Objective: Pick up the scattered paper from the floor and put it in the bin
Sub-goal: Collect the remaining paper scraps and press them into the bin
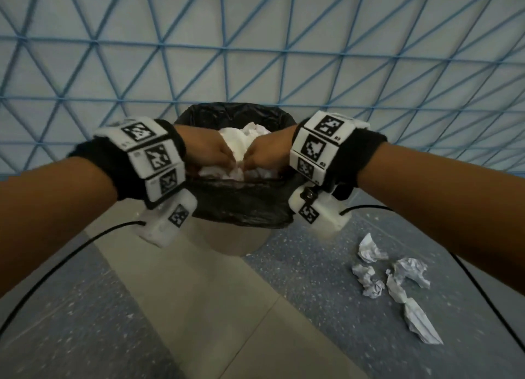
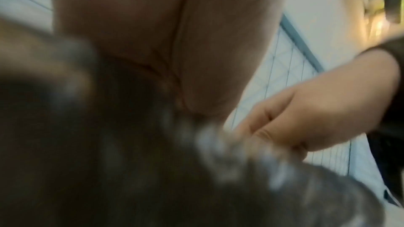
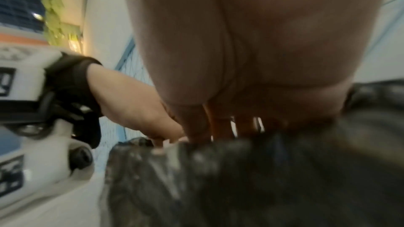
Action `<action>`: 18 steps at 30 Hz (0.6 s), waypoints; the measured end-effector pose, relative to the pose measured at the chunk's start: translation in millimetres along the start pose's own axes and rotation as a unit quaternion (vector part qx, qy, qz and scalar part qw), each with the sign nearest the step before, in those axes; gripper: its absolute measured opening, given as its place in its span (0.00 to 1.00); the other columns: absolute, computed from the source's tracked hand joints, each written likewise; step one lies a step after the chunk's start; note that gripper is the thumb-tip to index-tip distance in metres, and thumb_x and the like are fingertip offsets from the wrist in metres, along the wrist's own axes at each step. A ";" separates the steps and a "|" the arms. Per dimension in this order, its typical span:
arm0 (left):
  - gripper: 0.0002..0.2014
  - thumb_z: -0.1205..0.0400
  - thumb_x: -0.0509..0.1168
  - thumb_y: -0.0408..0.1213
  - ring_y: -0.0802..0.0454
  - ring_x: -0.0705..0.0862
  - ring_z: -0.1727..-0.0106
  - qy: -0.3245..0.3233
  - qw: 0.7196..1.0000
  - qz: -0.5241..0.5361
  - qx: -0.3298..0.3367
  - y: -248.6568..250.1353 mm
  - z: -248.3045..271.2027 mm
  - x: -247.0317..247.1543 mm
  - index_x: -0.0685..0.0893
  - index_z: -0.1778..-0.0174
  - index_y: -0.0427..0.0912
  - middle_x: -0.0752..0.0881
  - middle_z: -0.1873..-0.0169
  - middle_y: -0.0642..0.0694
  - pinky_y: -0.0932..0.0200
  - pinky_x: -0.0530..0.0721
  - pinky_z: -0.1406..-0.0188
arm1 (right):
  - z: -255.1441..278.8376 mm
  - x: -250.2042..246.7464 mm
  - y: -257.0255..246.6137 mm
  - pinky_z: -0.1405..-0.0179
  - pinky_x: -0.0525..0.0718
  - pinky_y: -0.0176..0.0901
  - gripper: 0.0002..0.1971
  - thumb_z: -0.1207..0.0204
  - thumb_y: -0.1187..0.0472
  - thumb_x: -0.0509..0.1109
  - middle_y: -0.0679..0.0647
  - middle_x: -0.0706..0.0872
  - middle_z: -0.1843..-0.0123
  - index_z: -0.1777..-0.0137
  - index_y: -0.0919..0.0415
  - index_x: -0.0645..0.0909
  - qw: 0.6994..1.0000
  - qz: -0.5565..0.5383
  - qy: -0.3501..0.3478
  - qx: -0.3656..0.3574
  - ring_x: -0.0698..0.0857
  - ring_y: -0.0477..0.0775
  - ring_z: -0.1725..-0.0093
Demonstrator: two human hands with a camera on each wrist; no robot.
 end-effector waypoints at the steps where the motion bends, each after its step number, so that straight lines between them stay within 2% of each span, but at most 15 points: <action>1: 0.14 0.16 0.57 0.46 0.47 0.82 0.42 0.016 1.000 0.007 -0.004 -4.1 4.9 -7.6 0.86 0.43 0.49 0.85 0.37 0.44 0.60 0.74 0.33 | 8.8 -10.3 -1.7 0.38 0.78 0.43 0.18 0.19 0.58 0.60 0.62 0.81 0.32 0.33 0.63 0.77 0.999 -0.023 0.026 -0.006 0.80 0.62 0.32; 2: 0.14 0.17 0.56 0.49 0.45 0.82 0.41 0.037 0.999 0.005 -0.007 -6.2 11.0 -15.2 0.87 0.47 0.51 0.85 0.38 0.44 0.56 0.75 0.31 | 14.6 -16.6 -0.9 0.37 0.77 0.42 0.18 0.19 0.60 0.58 0.61 0.80 0.30 0.31 0.63 0.75 0.999 -0.030 0.045 -0.005 0.78 0.61 0.31; 3: 0.16 0.17 0.56 0.51 0.44 0.81 0.38 0.056 0.998 -0.010 -0.013 -8.0 16.7 -20.7 0.86 0.48 0.51 0.85 0.38 0.45 0.53 0.74 0.30 | 22.6 -23.4 -1.3 0.35 0.75 0.41 0.19 0.18 0.62 0.56 0.61 0.77 0.27 0.29 0.62 0.73 0.997 -0.043 0.069 -0.015 0.76 0.60 0.29; 5: 0.19 0.17 0.53 0.54 0.43 0.79 0.37 0.073 0.996 -0.043 -0.029 -9.3 26.1 -25.9 0.85 0.45 0.50 0.82 0.36 0.44 0.52 0.71 0.32 | 36.5 -30.1 -0.8 0.33 0.72 0.38 0.22 0.18 0.63 0.54 0.59 0.71 0.23 0.24 0.59 0.65 0.990 -0.086 0.106 -0.026 0.73 0.57 0.26; 7: 0.20 0.18 0.53 0.55 0.41 0.78 0.34 0.096 0.992 -0.065 -0.043 -7.9 32.7 -31.6 0.85 0.43 0.50 0.80 0.33 0.39 0.51 0.70 0.32 | 50.3 -29.6 -1.6 0.33 0.72 0.41 0.25 0.18 0.62 0.55 0.59 0.70 0.22 0.21 0.55 0.58 0.985 -0.113 0.130 -0.032 0.73 0.58 0.27; 9: 0.20 0.18 0.55 0.55 0.38 0.74 0.27 0.184 0.980 -0.070 -0.040 -0.8 40.2 -46.8 0.84 0.37 0.53 0.74 0.26 0.38 0.44 0.71 0.27 | 61.6 -31.6 2.8 0.32 0.72 0.46 0.26 0.20 0.63 0.57 0.59 0.71 0.24 0.23 0.55 0.59 0.972 -0.131 0.187 -0.048 0.73 0.60 0.28; 10: 0.20 0.19 0.57 0.54 0.37 0.72 0.25 0.248 0.966 -0.063 -0.017 8.9 46.0 -56.6 0.82 0.35 0.54 0.70 0.23 0.37 0.40 0.71 0.26 | 66.6 -31.5 10.1 0.34 0.73 0.47 0.25 0.22 0.64 0.58 0.60 0.72 0.26 0.25 0.56 0.62 0.963 -0.153 0.213 -0.051 0.74 0.61 0.29; 12: 0.22 0.22 0.55 0.45 0.35 0.70 0.24 0.373 0.924 -0.035 0.081 43.0 63.1 -67.7 0.80 0.33 0.48 0.67 0.22 0.37 0.36 0.71 0.27 | 77.2 -26.3 33.7 0.40 0.75 0.46 0.21 0.25 0.67 0.60 0.63 0.75 0.32 0.30 0.62 0.67 0.943 -0.206 0.257 -0.052 0.77 0.62 0.35; 14: 0.20 0.23 0.56 0.35 0.37 0.74 0.29 0.436 0.876 0.009 0.206 93.0 84.1 -59.7 0.81 0.36 0.42 0.69 0.24 0.38 0.44 0.71 0.28 | 88.3 -7.9 65.5 0.49 0.72 0.46 0.17 0.28 0.72 0.60 0.68 0.79 0.40 0.38 0.69 0.71 0.933 -0.232 0.272 -0.033 0.79 0.64 0.42; 16: 0.18 0.25 0.56 0.30 0.42 0.77 0.33 0.429 0.844 0.049 0.318 144.9 91.6 -29.1 0.83 0.41 0.39 0.74 0.28 0.38 0.54 0.69 0.30 | 92.2 28.8 106.9 0.53 0.72 0.45 0.15 0.32 0.73 0.60 0.67 0.81 0.48 0.44 0.71 0.74 0.935 -0.237 0.263 -0.001 0.79 0.63 0.49; 17: 0.18 0.26 0.56 0.30 0.43 0.76 0.33 0.405 0.841 0.060 0.355 167.5 85.1 -7.5 0.84 0.42 0.38 0.75 0.30 0.38 0.57 0.68 0.32 | 91.8 53.1 127.6 0.51 0.74 0.47 0.15 0.34 0.70 0.60 0.66 0.81 0.50 0.46 0.71 0.75 0.943 -0.230 0.241 0.017 0.79 0.63 0.50; 18: 0.19 0.27 0.55 0.31 0.44 0.75 0.32 0.372 0.847 0.061 0.375 187.9 72.6 17.6 0.83 0.42 0.39 0.76 0.30 0.38 0.58 0.68 0.32 | 91.6 80.0 148.0 0.46 0.77 0.53 0.17 0.36 0.66 0.61 0.66 0.80 0.48 0.46 0.70 0.75 0.955 -0.214 0.202 0.040 0.79 0.64 0.47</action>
Point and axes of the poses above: each hand's wrist, its own z-axis away from the middle knuckle, its own x-axis out of the palm, y = z × x, the point moved 8 cm from there along -z, towards the middle knuckle
